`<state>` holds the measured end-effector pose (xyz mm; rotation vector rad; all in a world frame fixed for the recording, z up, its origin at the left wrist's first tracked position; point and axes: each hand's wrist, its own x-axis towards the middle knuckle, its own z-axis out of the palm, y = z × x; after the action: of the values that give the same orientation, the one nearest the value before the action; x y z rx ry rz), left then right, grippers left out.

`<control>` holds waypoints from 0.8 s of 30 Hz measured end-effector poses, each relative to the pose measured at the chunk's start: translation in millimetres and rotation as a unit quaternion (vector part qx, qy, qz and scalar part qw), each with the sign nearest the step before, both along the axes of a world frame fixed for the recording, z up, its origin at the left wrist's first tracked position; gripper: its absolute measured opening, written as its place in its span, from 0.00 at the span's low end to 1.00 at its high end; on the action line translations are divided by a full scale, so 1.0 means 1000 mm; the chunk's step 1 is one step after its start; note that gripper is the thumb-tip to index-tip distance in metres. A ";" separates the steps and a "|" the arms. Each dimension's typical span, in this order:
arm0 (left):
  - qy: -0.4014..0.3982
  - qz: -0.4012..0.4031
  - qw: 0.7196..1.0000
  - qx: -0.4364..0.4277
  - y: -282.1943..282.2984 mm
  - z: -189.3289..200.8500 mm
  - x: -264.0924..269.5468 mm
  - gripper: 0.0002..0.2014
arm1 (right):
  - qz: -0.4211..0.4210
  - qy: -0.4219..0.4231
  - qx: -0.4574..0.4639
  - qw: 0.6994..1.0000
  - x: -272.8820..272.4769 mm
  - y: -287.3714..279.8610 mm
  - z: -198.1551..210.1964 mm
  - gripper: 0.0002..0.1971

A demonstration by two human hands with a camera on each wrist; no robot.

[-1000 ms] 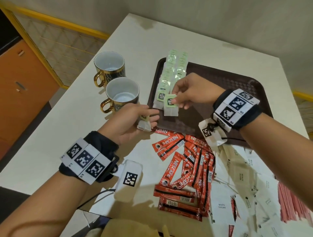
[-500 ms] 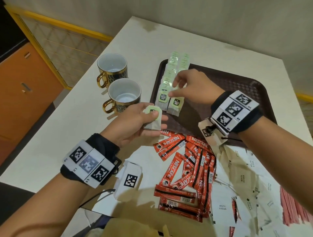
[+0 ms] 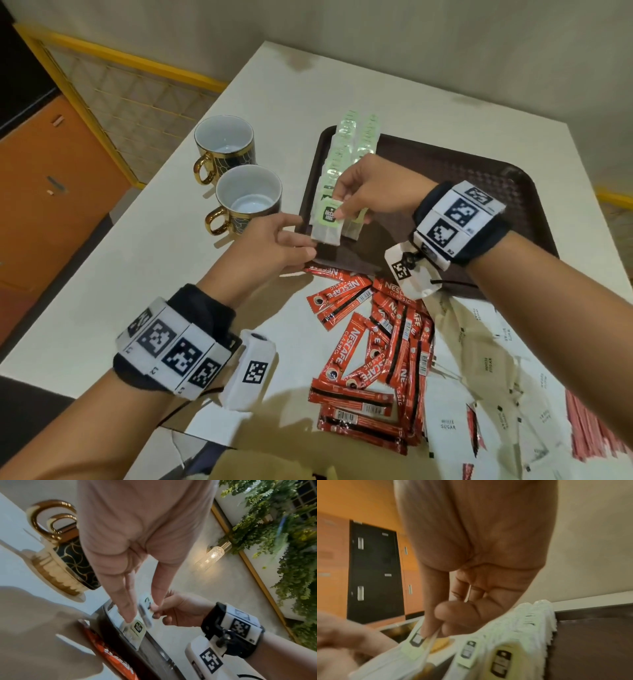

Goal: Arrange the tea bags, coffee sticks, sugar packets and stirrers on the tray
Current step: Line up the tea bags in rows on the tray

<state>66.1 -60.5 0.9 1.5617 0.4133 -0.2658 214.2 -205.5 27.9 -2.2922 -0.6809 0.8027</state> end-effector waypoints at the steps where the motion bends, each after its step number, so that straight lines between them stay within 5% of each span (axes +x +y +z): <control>1: -0.005 0.004 1.000 0.018 0.001 0.000 -0.002 0.27 | -0.005 -0.004 -0.019 1.000 0.003 0.001 -0.004 0.04; 11: -0.035 0.003 0.994 0.099 -0.004 0.002 -0.003 0.17 | -0.107 -0.054 0.000 0.993 0.023 0.006 -0.014 0.08; 13: -0.031 -0.005 0.993 0.117 -0.009 0.002 -0.002 0.20 | -0.232 -0.056 0.094 0.967 0.034 -0.010 -0.014 0.04; 15: -0.027 -0.013 0.991 0.128 -0.013 0.001 -0.002 0.22 | -0.372 -0.013 0.186 0.909 0.046 -0.024 -0.018 0.08; 17: -0.023 -0.018 0.989 0.142 -0.017 0.001 -0.001 0.24 | -0.425 0.039 0.192 0.884 0.050 -0.029 -0.025 0.13; 21: -0.016 -0.029 0.988 0.148 -0.019 -0.001 0.003 0.27 | -0.443 0.120 0.183 0.870 0.040 -0.020 -0.035 0.16; 24: -0.011 -0.034 0.988 0.151 -0.019 -0.002 0.004 0.26 | -0.381 0.139 0.186 0.895 0.033 -0.005 -0.039 0.26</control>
<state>70.1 -79.5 -0.6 1.8776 0.3976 -0.2462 246.7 -210.1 -11.4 -1.8037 0.1994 0.5314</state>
